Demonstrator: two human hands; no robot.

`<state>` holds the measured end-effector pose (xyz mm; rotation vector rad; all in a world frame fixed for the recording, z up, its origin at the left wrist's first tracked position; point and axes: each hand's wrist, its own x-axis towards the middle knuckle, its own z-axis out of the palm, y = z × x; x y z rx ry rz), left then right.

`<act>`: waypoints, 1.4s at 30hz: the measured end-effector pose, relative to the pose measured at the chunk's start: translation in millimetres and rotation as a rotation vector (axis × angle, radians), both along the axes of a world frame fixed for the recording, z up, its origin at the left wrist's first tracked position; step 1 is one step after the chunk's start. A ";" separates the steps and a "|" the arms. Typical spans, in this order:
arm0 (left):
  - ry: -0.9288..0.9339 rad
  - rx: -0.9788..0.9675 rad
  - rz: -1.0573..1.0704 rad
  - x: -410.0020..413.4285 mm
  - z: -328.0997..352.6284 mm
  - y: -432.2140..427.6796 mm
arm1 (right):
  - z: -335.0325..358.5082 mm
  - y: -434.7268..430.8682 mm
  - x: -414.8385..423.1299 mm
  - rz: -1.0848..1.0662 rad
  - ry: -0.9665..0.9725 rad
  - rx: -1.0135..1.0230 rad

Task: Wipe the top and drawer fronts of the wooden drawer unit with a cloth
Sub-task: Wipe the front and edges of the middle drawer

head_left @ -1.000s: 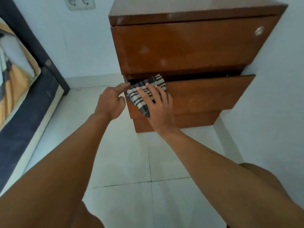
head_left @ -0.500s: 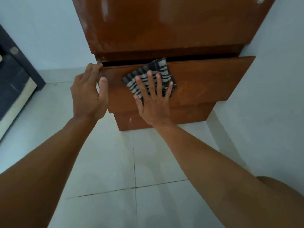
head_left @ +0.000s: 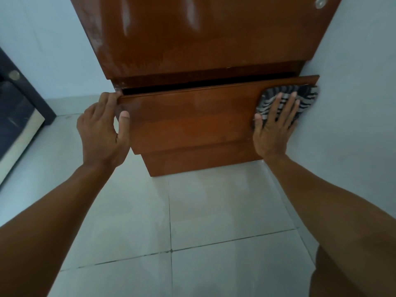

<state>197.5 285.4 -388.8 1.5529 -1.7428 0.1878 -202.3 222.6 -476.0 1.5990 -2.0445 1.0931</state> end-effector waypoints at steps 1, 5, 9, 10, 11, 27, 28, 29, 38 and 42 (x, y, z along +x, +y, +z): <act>-0.001 0.007 0.000 0.2 0.0 0.4 | 2.2 -0.3 -7.4 0.007 -0.021 -0.030; 0.005 0.020 0.000 0.9 -0.3 1.6 | 8.4 1.2 -13.8 0.025 -0.028 -0.143; -0.002 0.036 0.013 -1.3 1.3 3.2 | 29.3 4.9 1.7 -0.098 -0.303 -0.234; 0.002 0.044 0.018 -1.9 1.4 3.9 | 35.8 7.8 6.7 -0.088 -0.341 -0.270; 0.005 0.049 0.024 -2.3 1.2 4.1 | 42.3 12.2 13.6 -0.059 -0.359 -0.305; 0.026 0.104 0.078 -8.8 8.1 11.0 | 90.4 34.7 148.1 0.322 0.364 0.067; 0.028 0.108 0.076 -8.1 7.5 10.4 | 88.2 32.3 132.6 0.287 0.357 0.061; 0.029 0.110 0.077 -7.6 6.7 9.9 | 86.6 29.5 114.9 0.253 0.347 0.059; 0.023 0.131 0.094 -11.2 9.4 13.0 | 89.5 5.5 -34.9 0.095 0.339 0.000; 0.006 0.161 0.104 -11.2 13.5 17.3 | 100.5 7.0 -45.0 0.090 0.238 -0.080</act>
